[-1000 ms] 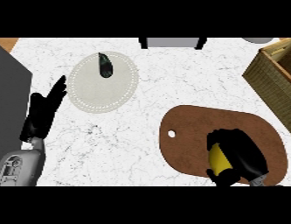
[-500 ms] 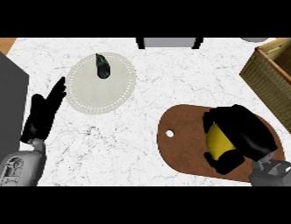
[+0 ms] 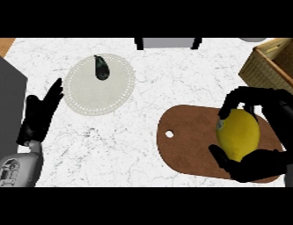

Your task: Pick the lemon from the cutting board and place it in the basket

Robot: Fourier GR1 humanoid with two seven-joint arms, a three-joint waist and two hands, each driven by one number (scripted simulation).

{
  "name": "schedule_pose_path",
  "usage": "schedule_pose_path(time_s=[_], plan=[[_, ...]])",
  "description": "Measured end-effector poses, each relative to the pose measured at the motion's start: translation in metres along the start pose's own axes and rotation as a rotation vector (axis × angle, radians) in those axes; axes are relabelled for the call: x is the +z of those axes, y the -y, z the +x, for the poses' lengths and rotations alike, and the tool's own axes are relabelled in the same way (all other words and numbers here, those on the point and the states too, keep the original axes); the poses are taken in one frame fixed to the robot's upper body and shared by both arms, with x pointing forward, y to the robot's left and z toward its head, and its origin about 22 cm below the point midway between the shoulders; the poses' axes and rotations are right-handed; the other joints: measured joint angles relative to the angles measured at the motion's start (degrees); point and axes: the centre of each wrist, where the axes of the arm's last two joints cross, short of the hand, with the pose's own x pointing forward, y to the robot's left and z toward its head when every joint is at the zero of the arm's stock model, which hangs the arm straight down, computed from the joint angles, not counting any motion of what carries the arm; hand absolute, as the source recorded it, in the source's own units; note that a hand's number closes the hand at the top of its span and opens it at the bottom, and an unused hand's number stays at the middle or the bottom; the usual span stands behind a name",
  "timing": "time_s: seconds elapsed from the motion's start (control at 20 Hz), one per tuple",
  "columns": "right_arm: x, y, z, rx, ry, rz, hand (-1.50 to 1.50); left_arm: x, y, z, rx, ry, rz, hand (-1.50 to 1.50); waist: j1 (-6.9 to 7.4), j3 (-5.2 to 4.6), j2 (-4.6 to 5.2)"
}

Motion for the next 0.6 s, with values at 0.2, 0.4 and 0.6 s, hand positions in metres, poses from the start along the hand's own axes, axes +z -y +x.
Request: schedule_pose_path(time_s=[0.2,0.4,0.6], plan=[[0.001,0.042,0.025,-0.040,0.001,-0.094,1.50,-0.001,0.000,0.000,0.000,0.000,-0.009,0.00,0.11,-0.02,-0.03],[-0.004,0.080,0.048,-0.082,0.004,-0.166,1.50,-0.003,-0.002,0.001,-0.007,0.000,-0.007,0.00,0.04,-0.04,-0.12],[-0.016,0.123,0.065,-0.109,0.017,-0.226,1.50,-0.002,-0.007,0.000,-0.006,0.001,-0.014,0.00,0.32,-0.04,-0.09]])
